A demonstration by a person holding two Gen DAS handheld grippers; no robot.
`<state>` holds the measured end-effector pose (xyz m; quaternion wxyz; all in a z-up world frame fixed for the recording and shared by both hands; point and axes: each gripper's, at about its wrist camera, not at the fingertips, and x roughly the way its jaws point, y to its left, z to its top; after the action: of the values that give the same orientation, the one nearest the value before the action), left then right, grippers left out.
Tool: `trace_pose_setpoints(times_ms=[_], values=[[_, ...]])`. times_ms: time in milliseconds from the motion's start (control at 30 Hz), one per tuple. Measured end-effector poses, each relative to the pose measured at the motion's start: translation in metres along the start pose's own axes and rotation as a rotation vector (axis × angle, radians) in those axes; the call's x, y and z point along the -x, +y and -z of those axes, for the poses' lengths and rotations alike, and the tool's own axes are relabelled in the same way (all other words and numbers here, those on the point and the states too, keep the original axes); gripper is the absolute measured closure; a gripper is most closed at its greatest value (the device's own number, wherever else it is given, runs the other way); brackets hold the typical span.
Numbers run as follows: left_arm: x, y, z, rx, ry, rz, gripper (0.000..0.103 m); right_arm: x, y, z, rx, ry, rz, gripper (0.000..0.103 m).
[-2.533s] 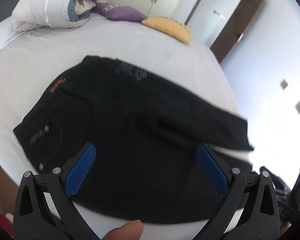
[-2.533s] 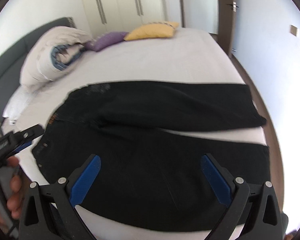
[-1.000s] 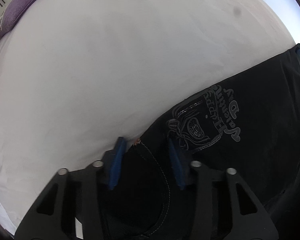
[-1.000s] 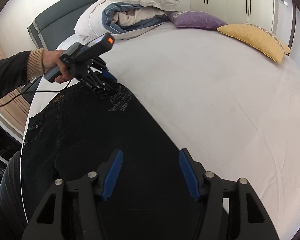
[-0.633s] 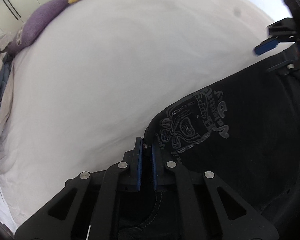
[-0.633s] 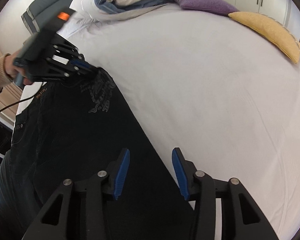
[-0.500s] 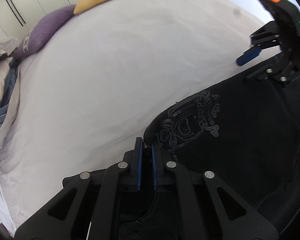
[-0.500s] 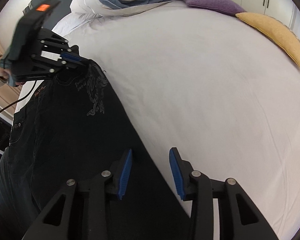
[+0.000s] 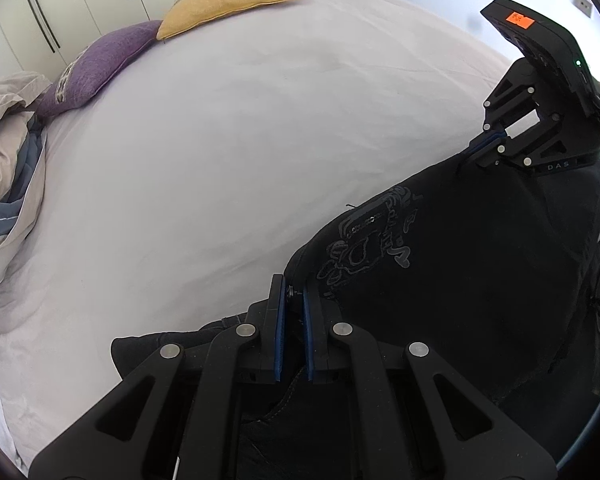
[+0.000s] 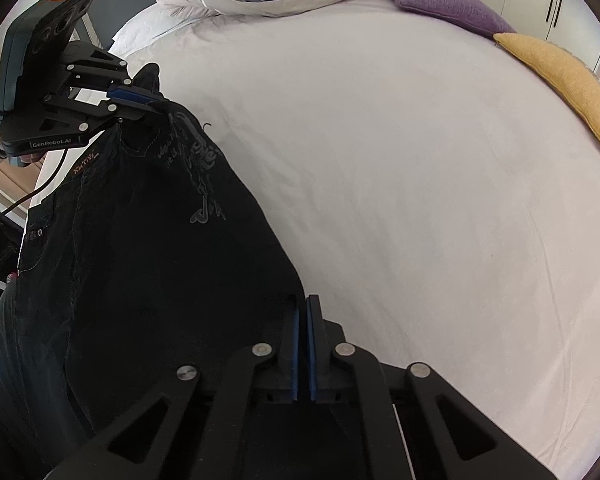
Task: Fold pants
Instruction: 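Lift the black jeans by the waistband with both grippers, letting them hang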
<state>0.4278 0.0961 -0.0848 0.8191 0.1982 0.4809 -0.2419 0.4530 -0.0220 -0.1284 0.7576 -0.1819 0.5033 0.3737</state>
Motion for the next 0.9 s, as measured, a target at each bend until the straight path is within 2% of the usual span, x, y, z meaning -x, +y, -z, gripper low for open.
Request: trace_pose_setpoints(times_ms=[367, 533, 700, 900], values=[[0.03, -0.012, 0.01, 0.009, -0.03, 0.02, 0.096, 0.019, 0.034, 0.004, -0.034, -0.084, 0.056, 0.099], [0.053, -0.023, 0.025, 0.011, -0.051, 0.027, 0.096, 0.043, 0.072, 0.007, 0.033, -0.124, 0.067, 0.1], [0.072, -0.036, 0.046, -0.02, -0.046, 0.005, 0.096, 0.051, 0.111, 0.008, 0.135, -0.103, 0.06, 0.1], [0.095, -0.047, 0.079, -0.046, -0.036, -0.032, 0.096, 0.047, 0.15, 0.018, 0.228, -0.054, 0.105, 0.1]])
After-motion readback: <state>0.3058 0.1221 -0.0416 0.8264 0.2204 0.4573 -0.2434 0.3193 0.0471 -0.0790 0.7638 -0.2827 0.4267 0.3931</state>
